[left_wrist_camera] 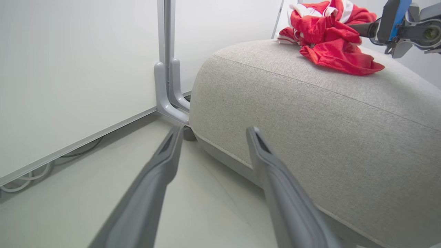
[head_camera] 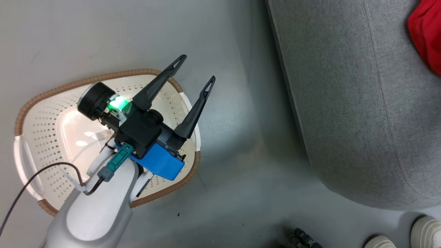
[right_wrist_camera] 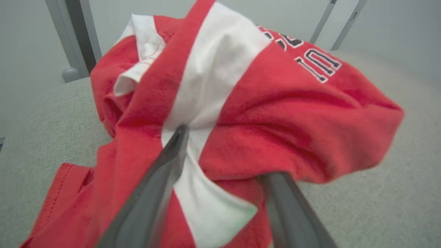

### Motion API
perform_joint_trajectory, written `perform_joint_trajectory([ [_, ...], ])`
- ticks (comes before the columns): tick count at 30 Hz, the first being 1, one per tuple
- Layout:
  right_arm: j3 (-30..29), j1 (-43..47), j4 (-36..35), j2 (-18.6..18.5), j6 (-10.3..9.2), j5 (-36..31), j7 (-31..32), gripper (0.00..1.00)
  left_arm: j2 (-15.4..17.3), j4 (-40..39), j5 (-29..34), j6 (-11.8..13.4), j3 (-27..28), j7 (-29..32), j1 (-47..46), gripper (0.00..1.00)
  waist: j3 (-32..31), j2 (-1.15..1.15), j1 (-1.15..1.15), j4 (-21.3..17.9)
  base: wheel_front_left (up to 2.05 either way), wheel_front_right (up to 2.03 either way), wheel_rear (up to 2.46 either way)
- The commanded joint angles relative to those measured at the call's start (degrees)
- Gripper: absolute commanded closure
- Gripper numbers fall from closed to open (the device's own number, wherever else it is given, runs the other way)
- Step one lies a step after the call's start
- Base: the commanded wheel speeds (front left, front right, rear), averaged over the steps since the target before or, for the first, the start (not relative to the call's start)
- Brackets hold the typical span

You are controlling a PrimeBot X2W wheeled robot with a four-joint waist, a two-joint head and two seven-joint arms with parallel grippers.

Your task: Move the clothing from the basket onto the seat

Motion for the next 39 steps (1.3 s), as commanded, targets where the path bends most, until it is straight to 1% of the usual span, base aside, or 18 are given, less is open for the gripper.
perform_joint_trajectory([
  [1,-0.06,1.32,-0.55,0.19,-0.06,-1.58,0.0,0.0,-0.44,0.5,-0.48,0.32,0.23,-0.34,0.67,0.0,-1.61,0.0,-0.01,0.87,0.0,0.0,0.0],
  [6,0.18,4.32,-1.93,0.49,-0.06,-4.74,-0.01,0.0,-2.56,1.31,-1.73,0.59,1.13,-0.45,2.38,0.0,-6.69,0.0,-0.01,2.67,0.0,0.0,0.0],
  [10,0.55,7.78,-2.88,1.08,-0.06,-5.93,-0.01,0.0,-4.53,1.91,-2.91,0.54,2.88,-0.47,5.4,0.0,-12.76,0.0,-0.01,4.6,0.0,0.0,0.0],
  [15,1.43,13.21,-4.23,1.56,-0.06,-6.73,0.01,0.0,-6.86,3.16,-3.96,0.46,6.09,-0.48,10.9,0.0,-21.2,0.0,-0.01,7.06,0.0,0.0,0.0],
  [20,2.49,19.49,-7.37,2.75,-0.06,-7.93,0.95,0.0,-8.6,4.51,-4.89,0.31,10.07,-0.45,16.68,0.0,-28.83,0.0,-0.01,9.33,0.0,0.0,0.0],
  [24,3.73,25.14,-12.12,3.71,-0.06,-9.75,2.27,0.0,-9.63,5.51,-5.25,0.1,12.76,-0.45,20.55,0.0,-33.75,0.0,-0.01,11.36,0.0,0.0,0.0],
  [25,3.73,25.14,-12.12,3.71,-0.06,-9.75,2.27,0.0,-9.63,5.51,-5.25,0.1,12.76,-0.45,20.55,0.0,-33.75,0.0,-0.01,11.36,0.0,0.0,0.0],
  [26,4.01,26.6,-13.59,4.01,-0.06,-10.35,2.64,0.0,-9.8,5.76,-5.24,0.05,13.42,-0.45,21.39,0.0,-34.8,0.0,-0.01,11.91,0.0,0.0,0.0],
  [31,5.14,34.2,-22.65,6.57,-0.06,-12.92,4.9,0.0,-10.66,6.26,-5.23,-0.09,16.49,-0.44,24.94,0.0,-38.61,0.0,-0.01,14.49,0.0,0.0,0.0],
  [32,5.34,37.37,-26.51,7.91,-0.06,-13.89,5.82,0.0,-10.84,6.61,-5.04,-0.02,17.54,-0.45,26.12,0.0,-39.86,0.0,-0.01,15.57,0.0,0.0,0.0],
  [33,5.34,37.37,-26.51,7.91,-0.06,-13.89,5.82,0.0,-10.84,6.61,-5.04,-0.02,17.54,-0.45,26.12,0.0,-39.86,0.0,-0.01,15.57,0.0,0.0,0.0],
  [39,6.69,45.51,-35.58,11.86,-0.06,-14.63,7.97,0.0,-11.19,7.04,-4.91,-0.05,20.93,-0.45,28.67,0.0,-42.4,0.0,-0.01,18.7,0.0,0.0,0.0],
])
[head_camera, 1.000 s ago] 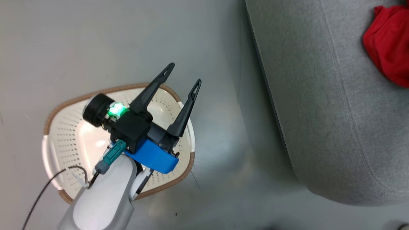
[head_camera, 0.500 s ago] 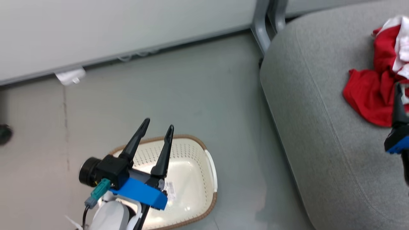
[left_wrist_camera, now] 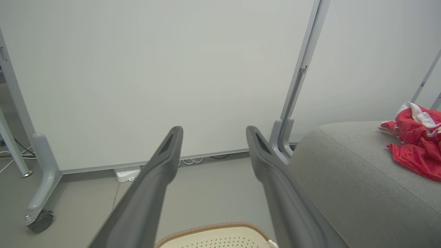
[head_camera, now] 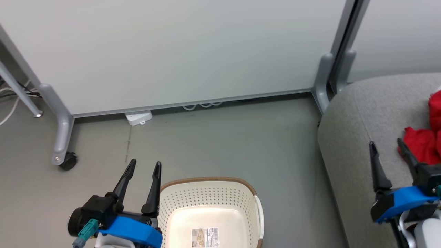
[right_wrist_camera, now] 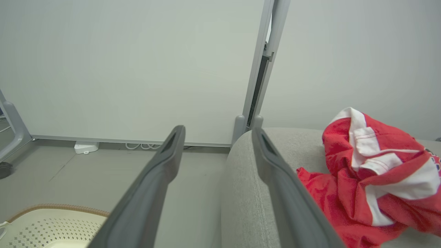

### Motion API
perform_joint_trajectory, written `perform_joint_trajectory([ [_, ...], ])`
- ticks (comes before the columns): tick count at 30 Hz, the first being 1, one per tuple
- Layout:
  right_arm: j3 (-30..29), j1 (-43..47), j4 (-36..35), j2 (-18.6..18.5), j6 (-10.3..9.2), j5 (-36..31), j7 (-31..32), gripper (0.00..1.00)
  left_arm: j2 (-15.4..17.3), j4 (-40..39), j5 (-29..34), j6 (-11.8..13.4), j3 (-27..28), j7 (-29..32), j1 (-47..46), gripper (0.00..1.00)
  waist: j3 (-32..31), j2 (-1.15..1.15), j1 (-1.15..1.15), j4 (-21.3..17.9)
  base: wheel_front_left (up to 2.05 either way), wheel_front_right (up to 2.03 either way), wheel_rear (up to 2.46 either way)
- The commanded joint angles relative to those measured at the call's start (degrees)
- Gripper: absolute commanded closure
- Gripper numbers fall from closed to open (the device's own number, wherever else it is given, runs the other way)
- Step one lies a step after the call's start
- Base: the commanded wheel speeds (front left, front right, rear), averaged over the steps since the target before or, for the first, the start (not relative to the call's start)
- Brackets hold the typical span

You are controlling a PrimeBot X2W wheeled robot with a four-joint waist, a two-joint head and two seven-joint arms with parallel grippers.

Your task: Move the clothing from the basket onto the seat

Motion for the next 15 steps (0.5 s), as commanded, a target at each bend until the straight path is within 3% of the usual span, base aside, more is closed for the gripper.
perform_joint_trajectory([
  [1,0.3,1.42,-0.9,0.54,-0.06,-0.42,0.27,0.0,0.16,0.19,0.29,0.01,0.55,-0.18,0.96,0.0,-1.57,0.0,0.01,1.8,0.0,0.0,0.0],
  [15,2.99,10.04,-7.87,7.36,-0.06,-0.2,1.47,0.0,0.33,3.9,-0.33,-0.29,5.64,-0.19,3.08,0.0,-3.93,0.0,0.01,5.32,0.0,0.0,0.0],
])
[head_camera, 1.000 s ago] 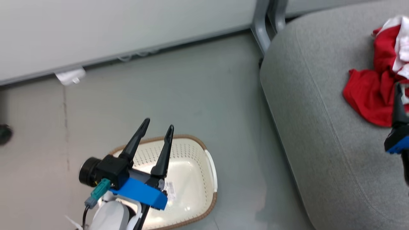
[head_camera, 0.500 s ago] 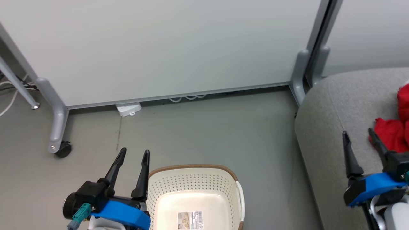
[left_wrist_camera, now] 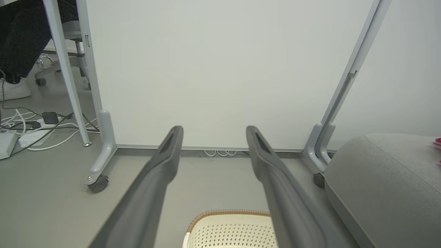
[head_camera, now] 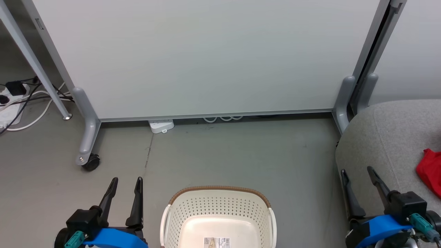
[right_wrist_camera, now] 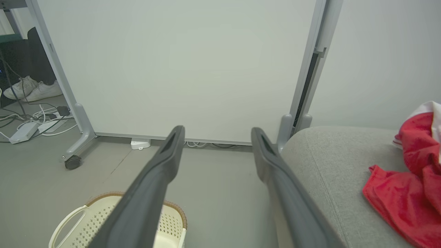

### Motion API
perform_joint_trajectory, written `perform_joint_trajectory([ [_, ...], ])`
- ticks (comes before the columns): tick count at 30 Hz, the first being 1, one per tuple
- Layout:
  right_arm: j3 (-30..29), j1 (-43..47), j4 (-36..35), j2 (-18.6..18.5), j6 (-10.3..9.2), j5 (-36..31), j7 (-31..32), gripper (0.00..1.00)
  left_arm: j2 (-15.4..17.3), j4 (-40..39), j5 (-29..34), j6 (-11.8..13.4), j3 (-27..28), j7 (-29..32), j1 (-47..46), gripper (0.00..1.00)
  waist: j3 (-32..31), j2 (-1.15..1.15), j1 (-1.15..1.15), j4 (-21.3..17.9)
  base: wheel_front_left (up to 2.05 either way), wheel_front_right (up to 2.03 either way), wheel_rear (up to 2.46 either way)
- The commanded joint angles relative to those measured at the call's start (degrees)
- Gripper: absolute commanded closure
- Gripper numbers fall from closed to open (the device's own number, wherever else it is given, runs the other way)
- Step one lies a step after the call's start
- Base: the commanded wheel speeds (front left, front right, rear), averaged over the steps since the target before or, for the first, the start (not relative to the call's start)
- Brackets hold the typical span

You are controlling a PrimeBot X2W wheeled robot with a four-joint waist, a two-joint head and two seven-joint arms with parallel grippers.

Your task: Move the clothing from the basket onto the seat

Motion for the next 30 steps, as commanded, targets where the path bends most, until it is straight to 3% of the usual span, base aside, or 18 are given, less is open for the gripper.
perform_joint_trajectory([
  [1,-0.04,0.74,-0.42,0.46,-0.05,0.1,-0.34,0.0,0.41,0.26,-0.17,-0.22,0.34,-0.19,0.31,0.0,-0.01,0.0,0.0,0.08,0.0,0.0,0.0],
  [30,-0.33,1.68,-0.66,2.18,-0.05,0.15,-0.35,0.0,0.66,2.08,0.02,-0.29,-0.45,-0.19,0.44,0.0,0.17,0.0,0.0,-1.25,0.0,0.0,0.0],
])
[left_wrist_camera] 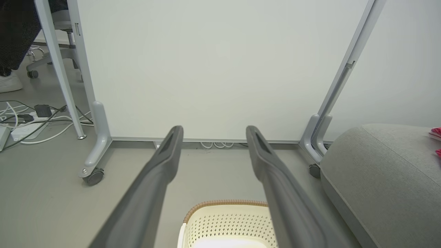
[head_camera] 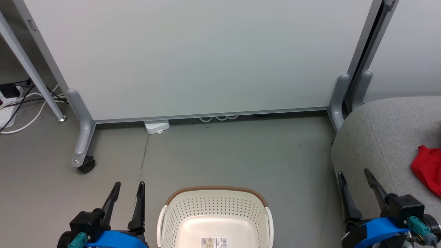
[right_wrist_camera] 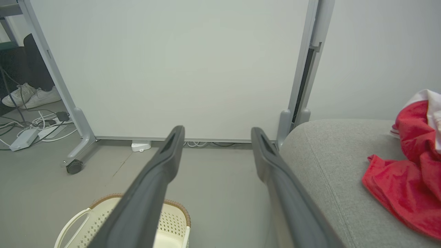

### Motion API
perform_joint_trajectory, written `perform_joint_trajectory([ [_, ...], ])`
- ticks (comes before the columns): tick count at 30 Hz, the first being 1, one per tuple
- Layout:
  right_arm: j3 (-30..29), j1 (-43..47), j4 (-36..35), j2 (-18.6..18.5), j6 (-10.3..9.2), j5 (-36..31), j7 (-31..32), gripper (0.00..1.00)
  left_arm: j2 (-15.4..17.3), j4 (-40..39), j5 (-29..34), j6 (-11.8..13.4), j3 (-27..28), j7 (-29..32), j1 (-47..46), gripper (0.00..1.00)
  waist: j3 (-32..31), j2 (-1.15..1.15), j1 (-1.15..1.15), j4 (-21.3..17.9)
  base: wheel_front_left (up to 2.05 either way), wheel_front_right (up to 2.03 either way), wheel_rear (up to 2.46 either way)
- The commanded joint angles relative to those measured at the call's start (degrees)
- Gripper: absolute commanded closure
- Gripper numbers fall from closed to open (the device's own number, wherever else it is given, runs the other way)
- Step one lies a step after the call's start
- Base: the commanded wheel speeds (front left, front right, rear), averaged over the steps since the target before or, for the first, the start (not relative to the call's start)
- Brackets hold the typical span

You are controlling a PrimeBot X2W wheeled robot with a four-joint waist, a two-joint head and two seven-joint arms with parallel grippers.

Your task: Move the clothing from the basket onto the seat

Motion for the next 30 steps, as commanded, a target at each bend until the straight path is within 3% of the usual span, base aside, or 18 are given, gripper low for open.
perform_joint_trajectory([
  [1,-0.02,0.82,-0.19,0.41,-0.05,0.1,-0.05,0.0,0.42,0.07,0.35,-0.22,-0.05,-0.19,0.47,0.0,-0.02,0.0,0.0,-0.04,0.0,0.0,0.0],
  [2,0.02,0.01,0.12,0.12,0.01,0.04,-0.01,1.0,-0.05,0.17,-0.07,0.01,-0.09,0.04,0.04,1.0,-0.02,0.0,0.0,-0.05,0.0,0.0,0.0],
  [12,0.07,1.5,5.52,0.48,0.01,0.92,0.67,1.0,-1.06,4.88,-0.96,0.01,-0.38,0.56,3.6,1.0,-0.01,0.0,0.0,-0.16,0.0,0.0,0.0],
  [30,-1.06,-0.48,5.63,0.99,0.0,22.69,3.5,1.0,-0.96,1.55,-20.02,-0.04,2.71,5.74,2.79,1.0,0.11,0.0,0.0,-0.91,0.0,0.0,0.0],
])
